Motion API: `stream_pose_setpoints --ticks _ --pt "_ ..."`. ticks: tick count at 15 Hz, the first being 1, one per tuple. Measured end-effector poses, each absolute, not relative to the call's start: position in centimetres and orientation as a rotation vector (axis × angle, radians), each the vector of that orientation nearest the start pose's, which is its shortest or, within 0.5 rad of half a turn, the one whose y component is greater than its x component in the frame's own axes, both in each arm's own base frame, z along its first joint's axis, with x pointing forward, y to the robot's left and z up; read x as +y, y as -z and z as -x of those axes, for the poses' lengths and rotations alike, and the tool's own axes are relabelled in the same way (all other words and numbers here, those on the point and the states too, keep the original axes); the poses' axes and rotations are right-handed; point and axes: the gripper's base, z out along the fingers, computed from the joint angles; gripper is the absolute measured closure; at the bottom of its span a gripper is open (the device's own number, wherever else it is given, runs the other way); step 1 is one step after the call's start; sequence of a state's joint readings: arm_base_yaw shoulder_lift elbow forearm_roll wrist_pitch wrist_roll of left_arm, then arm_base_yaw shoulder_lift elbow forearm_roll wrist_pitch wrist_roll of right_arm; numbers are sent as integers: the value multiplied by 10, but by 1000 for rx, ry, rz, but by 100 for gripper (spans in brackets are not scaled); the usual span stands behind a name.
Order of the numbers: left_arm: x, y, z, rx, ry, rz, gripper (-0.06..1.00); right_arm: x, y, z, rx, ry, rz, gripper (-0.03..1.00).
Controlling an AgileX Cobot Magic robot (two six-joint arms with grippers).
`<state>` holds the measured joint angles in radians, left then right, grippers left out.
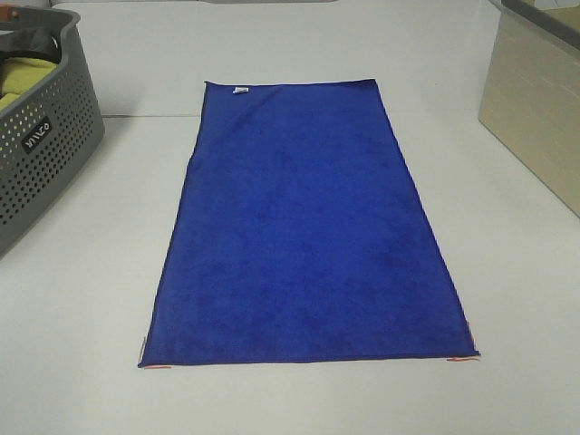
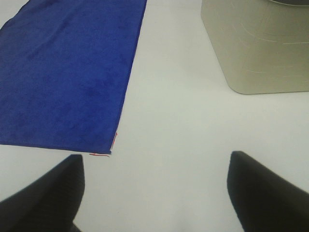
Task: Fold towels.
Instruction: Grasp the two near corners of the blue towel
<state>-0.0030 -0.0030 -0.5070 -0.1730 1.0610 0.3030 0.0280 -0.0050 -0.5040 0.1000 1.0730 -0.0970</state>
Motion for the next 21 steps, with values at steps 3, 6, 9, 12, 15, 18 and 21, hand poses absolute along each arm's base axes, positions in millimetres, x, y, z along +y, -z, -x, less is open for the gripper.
stream_pose_setpoints --ticks 3,6,9,12,15,18,21 --pt "-14 -280 7 1998 17 -317 30 8 -278 7 2040 -77 134 20" --pt "-14 -280 7 1998 17 -317 30 8 -278 7 2040 -77 134 20" --pt "-14 -280 7 1998 17 -317 30 8 -278 7 2040 -77 134 20" --pt "-14 -280 7 1998 17 -317 30 8 -278 7 2040 -77 134 20" --pt "-14 -280 7 1998 17 -317 30 8 -278 7 2040 -77 134 20" --pt "-14 -280 7 1998 17 -317 30 8 -278 7 2040 -77 134 20" --pt "-14 -280 7 1998 17 -317 30 8 -278 7 2040 -77 134 20"
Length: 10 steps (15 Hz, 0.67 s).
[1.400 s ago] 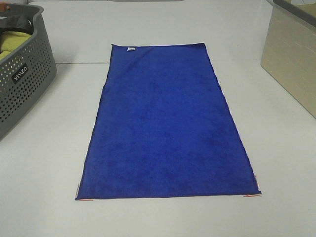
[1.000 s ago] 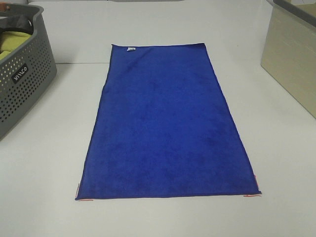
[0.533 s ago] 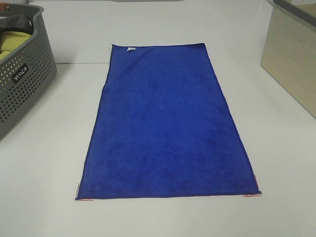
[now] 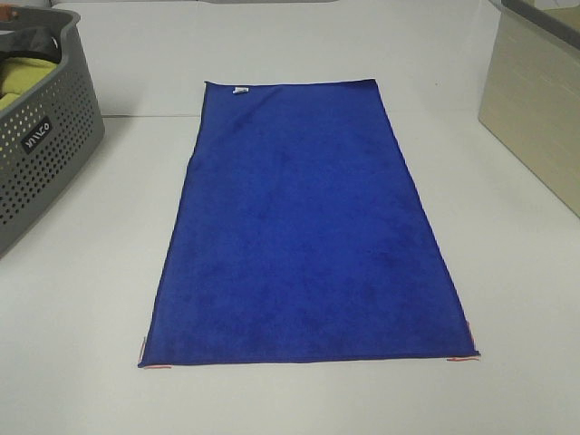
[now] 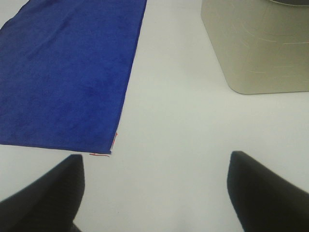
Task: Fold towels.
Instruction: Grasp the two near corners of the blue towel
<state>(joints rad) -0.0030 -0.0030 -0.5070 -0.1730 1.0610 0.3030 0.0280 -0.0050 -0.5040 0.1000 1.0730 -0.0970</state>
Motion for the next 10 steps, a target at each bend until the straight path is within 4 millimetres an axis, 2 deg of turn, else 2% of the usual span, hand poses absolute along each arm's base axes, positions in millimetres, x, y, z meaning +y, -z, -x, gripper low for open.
stream_pose_setpoints --ticks 10 --pt "-14 -280 7 1998 17 -317 30 8 -278 7 2040 -77 134 20"
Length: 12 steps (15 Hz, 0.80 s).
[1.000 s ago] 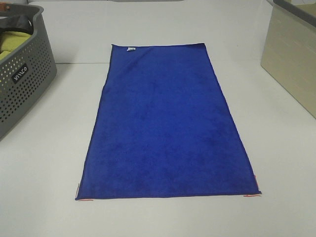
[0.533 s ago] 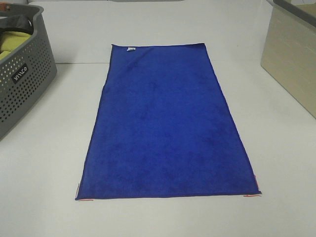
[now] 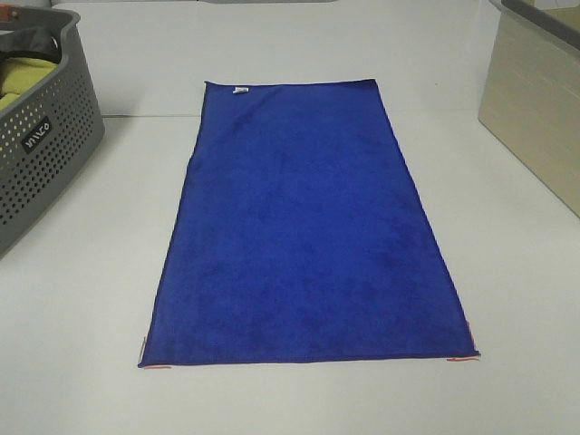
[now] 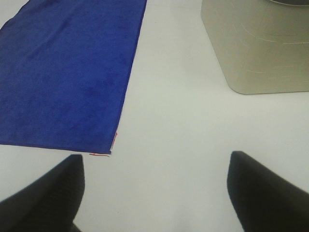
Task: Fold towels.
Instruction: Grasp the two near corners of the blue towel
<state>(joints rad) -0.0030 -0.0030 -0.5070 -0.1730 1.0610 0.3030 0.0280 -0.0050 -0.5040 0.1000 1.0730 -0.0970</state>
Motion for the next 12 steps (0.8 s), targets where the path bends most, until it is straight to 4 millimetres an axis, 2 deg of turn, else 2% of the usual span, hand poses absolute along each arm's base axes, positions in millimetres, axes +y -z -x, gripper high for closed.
stream_pose_setpoints --ticks 12 --pt "-14 -280 7 1998 17 -317 30 8 -278 7 2040 -77 134 20"
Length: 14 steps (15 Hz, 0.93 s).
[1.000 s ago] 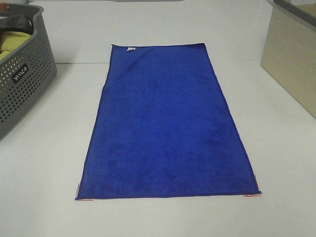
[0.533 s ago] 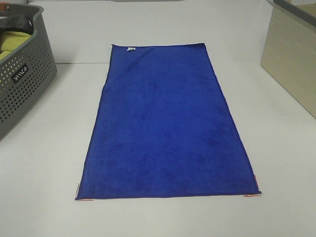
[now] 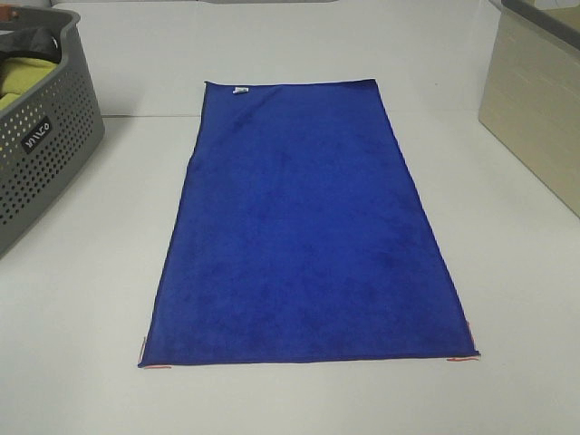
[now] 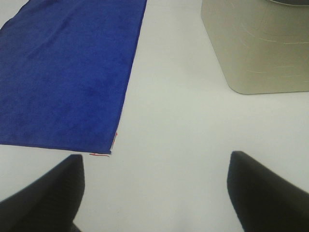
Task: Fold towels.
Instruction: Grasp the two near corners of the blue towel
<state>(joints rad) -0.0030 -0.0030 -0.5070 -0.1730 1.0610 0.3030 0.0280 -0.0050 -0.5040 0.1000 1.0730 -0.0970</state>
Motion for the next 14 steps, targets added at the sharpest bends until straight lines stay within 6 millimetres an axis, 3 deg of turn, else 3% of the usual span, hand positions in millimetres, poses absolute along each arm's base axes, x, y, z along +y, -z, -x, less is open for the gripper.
stream_pose_setpoints --ticks 14 --pt "-13 -284 6 1963 17 -300 30 8 -278 7 2041 -77 133 20"
